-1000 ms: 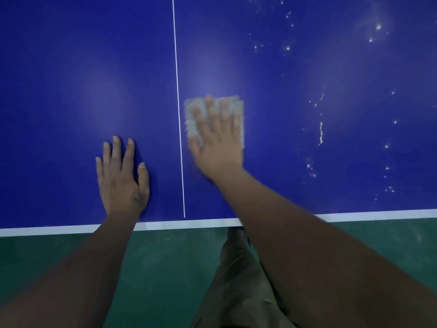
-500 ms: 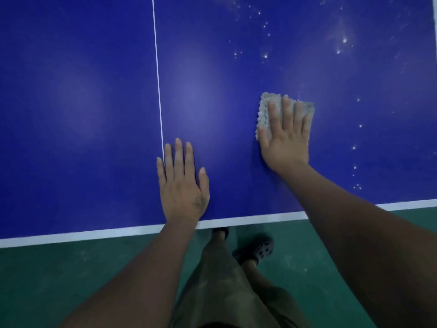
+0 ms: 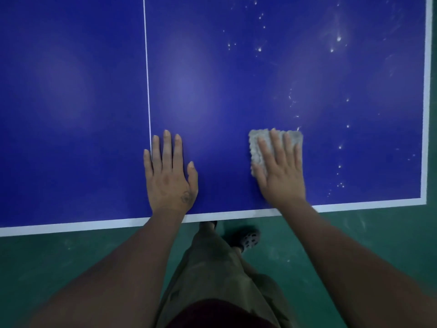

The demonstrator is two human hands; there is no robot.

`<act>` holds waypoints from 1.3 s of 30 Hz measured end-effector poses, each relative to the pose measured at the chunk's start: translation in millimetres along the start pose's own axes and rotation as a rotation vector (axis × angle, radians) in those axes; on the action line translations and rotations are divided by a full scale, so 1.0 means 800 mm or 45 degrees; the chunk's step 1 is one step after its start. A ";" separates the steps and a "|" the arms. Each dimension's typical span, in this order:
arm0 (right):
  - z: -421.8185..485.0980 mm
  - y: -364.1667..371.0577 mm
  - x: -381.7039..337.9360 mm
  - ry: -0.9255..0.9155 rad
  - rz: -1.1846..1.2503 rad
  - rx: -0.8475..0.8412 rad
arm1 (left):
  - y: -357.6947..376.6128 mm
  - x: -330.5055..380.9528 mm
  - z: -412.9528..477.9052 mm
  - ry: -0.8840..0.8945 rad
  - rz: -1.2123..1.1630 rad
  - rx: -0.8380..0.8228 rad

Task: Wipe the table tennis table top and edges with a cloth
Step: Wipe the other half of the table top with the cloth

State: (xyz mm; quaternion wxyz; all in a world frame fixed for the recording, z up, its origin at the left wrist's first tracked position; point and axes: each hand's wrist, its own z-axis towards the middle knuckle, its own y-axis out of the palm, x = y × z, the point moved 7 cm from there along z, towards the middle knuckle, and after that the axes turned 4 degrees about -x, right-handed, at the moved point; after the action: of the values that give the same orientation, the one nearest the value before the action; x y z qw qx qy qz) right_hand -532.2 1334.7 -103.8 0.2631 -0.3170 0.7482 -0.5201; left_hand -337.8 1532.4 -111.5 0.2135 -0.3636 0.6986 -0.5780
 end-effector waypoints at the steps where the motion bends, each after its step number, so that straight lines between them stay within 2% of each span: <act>1: 0.009 -0.003 0.012 0.059 0.016 -0.007 | 0.000 0.000 0.000 -0.001 0.003 0.000; 5: 0.022 -0.010 -0.013 0.231 0.075 0.041 | -0.004 0.001 0.000 0.000 0.003 0.025; 9: -0.021 0.011 -0.105 -0.102 0.045 -0.011 | -0.004 0.003 -0.001 0.007 -0.009 0.047; 11: -0.045 0.018 -0.110 -0.215 0.043 -0.005 | -0.004 0.004 -0.002 0.009 -0.016 0.054; 14: -0.059 0.023 -0.049 -0.218 0.038 0.014 | -0.003 0.005 -0.001 0.004 -0.023 0.062; 18: -0.060 0.017 0.070 0.030 0.014 0.023 | -0.007 0.007 -0.001 0.008 -0.048 0.093; 20: -0.056 0.016 0.083 0.119 0.009 0.002 | -0.009 0.008 -0.002 0.007 -0.050 0.110; 23: -0.046 0.013 0.037 0.125 0.014 0.028 | -0.010 0.009 -0.005 0.006 -0.073 0.131; 26: -0.044 0.019 -0.031 -0.058 0.044 0.026 | -0.012 0.010 -0.006 0.004 -0.089 0.152; 28: -0.049 0.024 -0.044 -0.150 0.073 0.035 | -0.010 0.012 -0.006 0.008 -0.068 0.159; 32: -0.067 0.028 0.021 -0.298 0.050 0.061 | -0.005 0.013 -0.007 -0.043 0.011 0.128; 35: -0.079 0.025 0.120 -0.181 -0.009 0.066 | -0.006 0.041 -0.022 -0.102 -0.036 0.189; 39: -0.092 0.022 0.213 0.036 -0.022 -0.015 | 0.008 0.137 -0.039 -0.139 -0.187 0.191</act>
State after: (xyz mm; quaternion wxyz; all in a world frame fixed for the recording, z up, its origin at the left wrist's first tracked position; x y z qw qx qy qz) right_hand -701.7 1256.8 -107.4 0.2461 -0.3179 0.7521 -0.5222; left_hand -432.2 1470.4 -96.8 0.2350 -0.4277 0.6123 -0.6220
